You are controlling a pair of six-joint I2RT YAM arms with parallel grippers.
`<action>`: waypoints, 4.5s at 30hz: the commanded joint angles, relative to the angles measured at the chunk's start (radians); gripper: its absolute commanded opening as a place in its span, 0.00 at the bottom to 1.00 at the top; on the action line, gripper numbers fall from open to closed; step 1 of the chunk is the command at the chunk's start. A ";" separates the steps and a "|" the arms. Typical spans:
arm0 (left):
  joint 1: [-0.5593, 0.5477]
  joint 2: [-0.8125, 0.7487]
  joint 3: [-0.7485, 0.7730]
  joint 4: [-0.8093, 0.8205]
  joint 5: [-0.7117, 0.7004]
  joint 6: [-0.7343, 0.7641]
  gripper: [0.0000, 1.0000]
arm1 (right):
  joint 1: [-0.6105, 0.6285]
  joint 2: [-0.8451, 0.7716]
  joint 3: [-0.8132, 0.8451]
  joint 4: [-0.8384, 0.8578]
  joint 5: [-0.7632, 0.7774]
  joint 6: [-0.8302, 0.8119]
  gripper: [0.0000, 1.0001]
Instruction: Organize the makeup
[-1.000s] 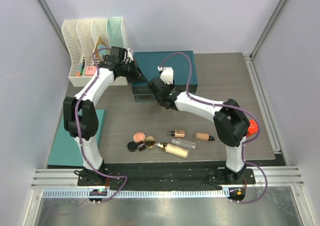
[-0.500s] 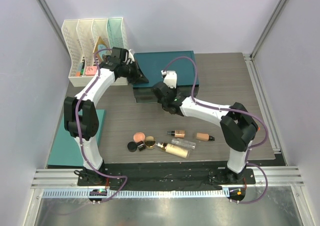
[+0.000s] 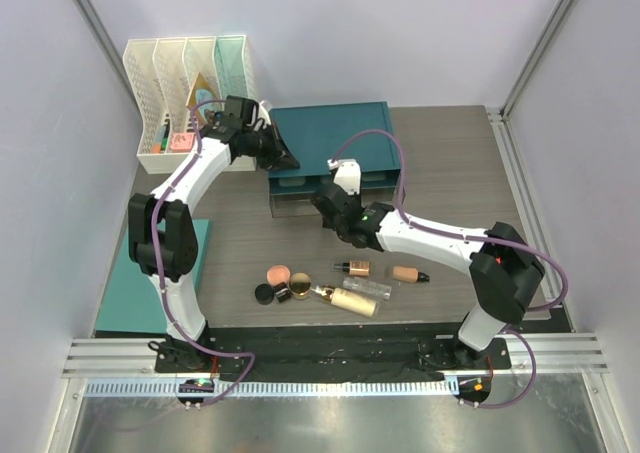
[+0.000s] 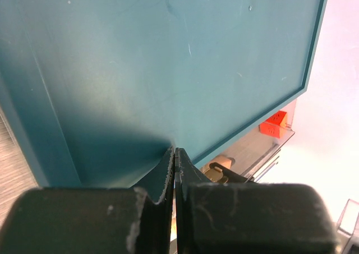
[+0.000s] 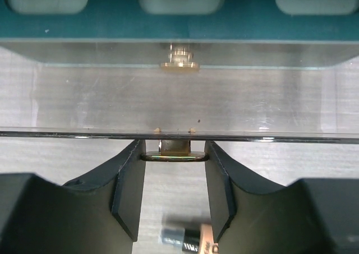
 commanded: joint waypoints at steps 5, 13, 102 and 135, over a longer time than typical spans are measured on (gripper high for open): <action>0.001 0.082 -0.037 -0.142 -0.103 0.048 0.00 | 0.058 -0.074 -0.040 -0.090 -0.073 -0.001 0.01; 0.001 0.093 -0.012 -0.153 -0.110 0.053 0.00 | 0.089 -0.090 -0.069 -0.133 -0.140 0.013 0.01; 0.000 -0.082 0.060 -0.357 -0.150 0.153 0.08 | 0.257 -0.102 0.526 -0.484 -0.018 -0.654 0.01; 0.001 -0.056 0.060 -0.361 -0.143 0.151 0.09 | 0.069 0.170 0.503 -0.260 -0.234 -0.957 0.74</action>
